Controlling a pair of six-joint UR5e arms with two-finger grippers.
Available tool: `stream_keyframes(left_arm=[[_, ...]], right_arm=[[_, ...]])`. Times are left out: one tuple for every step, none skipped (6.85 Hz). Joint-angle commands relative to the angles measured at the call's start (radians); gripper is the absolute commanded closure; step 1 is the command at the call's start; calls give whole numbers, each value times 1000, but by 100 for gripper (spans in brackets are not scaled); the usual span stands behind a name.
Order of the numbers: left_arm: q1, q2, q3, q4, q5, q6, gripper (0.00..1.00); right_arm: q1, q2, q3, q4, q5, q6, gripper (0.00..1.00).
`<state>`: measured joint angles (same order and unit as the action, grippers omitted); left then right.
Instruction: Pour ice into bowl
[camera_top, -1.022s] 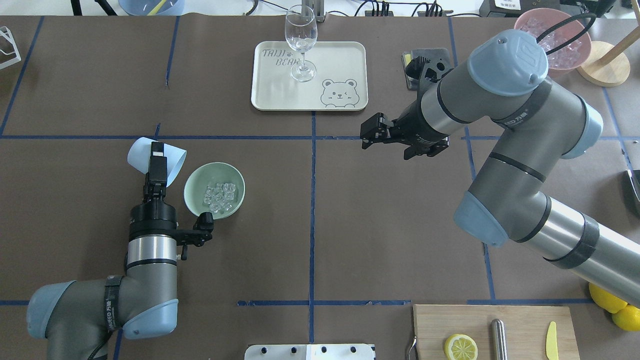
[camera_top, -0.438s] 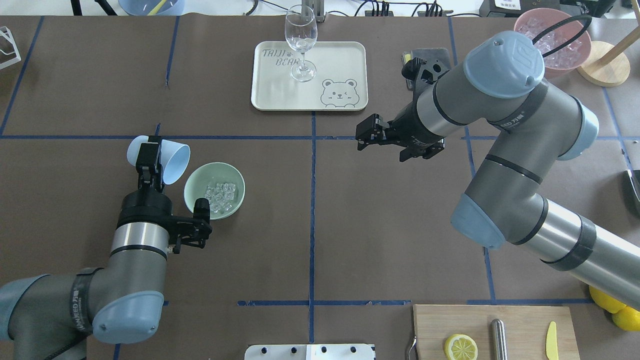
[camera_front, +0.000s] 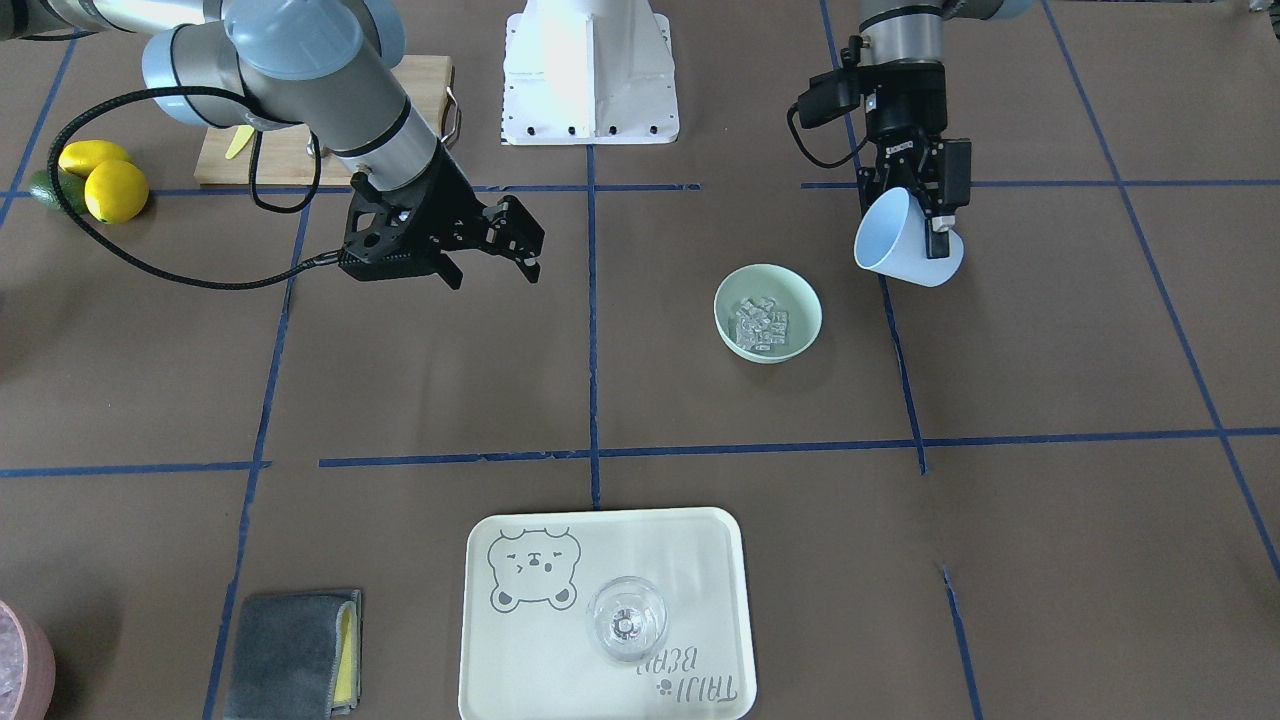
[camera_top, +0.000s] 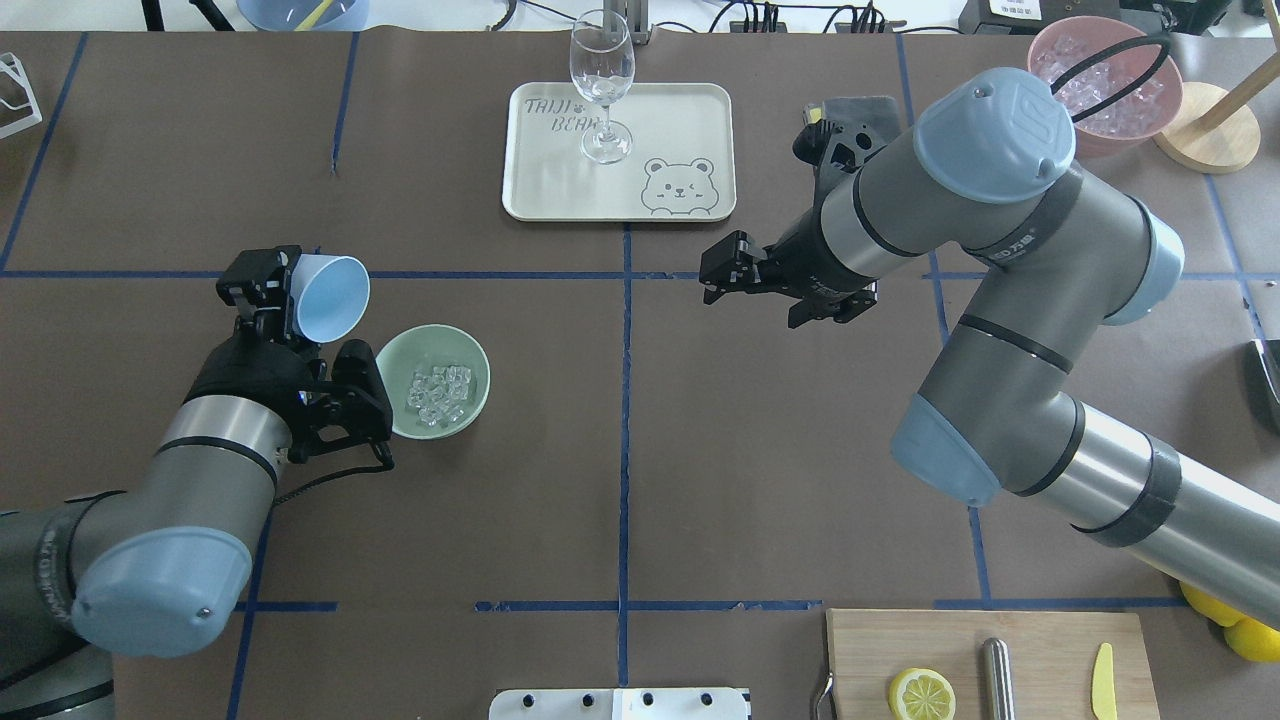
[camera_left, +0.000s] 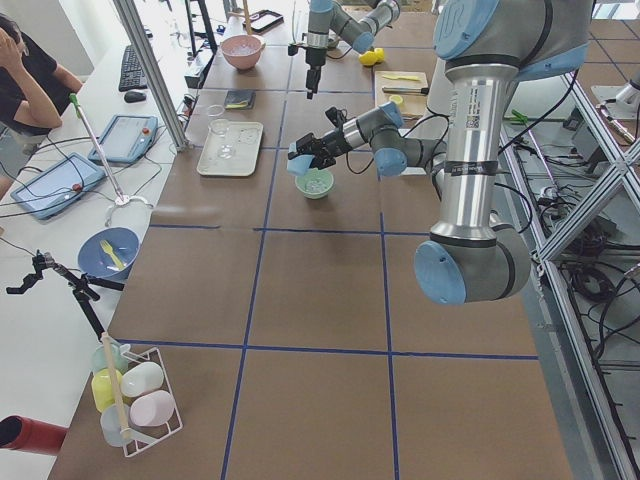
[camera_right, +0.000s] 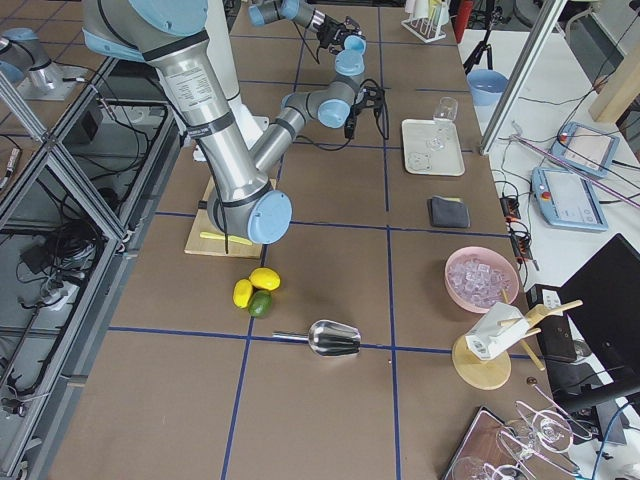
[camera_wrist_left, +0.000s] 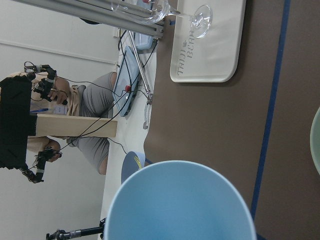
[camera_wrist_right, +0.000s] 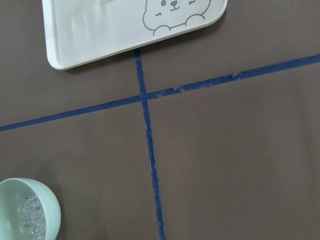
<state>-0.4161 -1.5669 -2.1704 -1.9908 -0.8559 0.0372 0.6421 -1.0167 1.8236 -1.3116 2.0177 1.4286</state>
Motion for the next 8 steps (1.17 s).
stream_keyframes(left_arm=[[-116, 170, 102, -366, -118, -14, 100], [-171, 195, 200, -543, -190, -22, 100], [-246, 226, 217, -578, -369, -203, 100], [-277, 244, 222, -621, -476, -367, 100], [-277, 246, 250, -658, -476, -560, 100], [-277, 249, 338, -778, -474, -692, 100], [-277, 248, 401, -863, -465, -730, 100], [-277, 249, 417, -869, -406, -770, 100]], right_arm=[[-66, 38, -3, 0, -78, 62, 0], [-99, 43, -4, 0, -121, 72, 0], [-122, 49, -4, 0, -148, 84, 0], [-142, 59, -9, -1, -175, 88, 0], [-160, 81, -24, -2, -204, 98, 0], [-166, 110, -56, 0, -209, 111, 0], [-171, 121, -67, 0, -211, 113, 0], [-173, 121, -69, 0, -212, 113, 0]])
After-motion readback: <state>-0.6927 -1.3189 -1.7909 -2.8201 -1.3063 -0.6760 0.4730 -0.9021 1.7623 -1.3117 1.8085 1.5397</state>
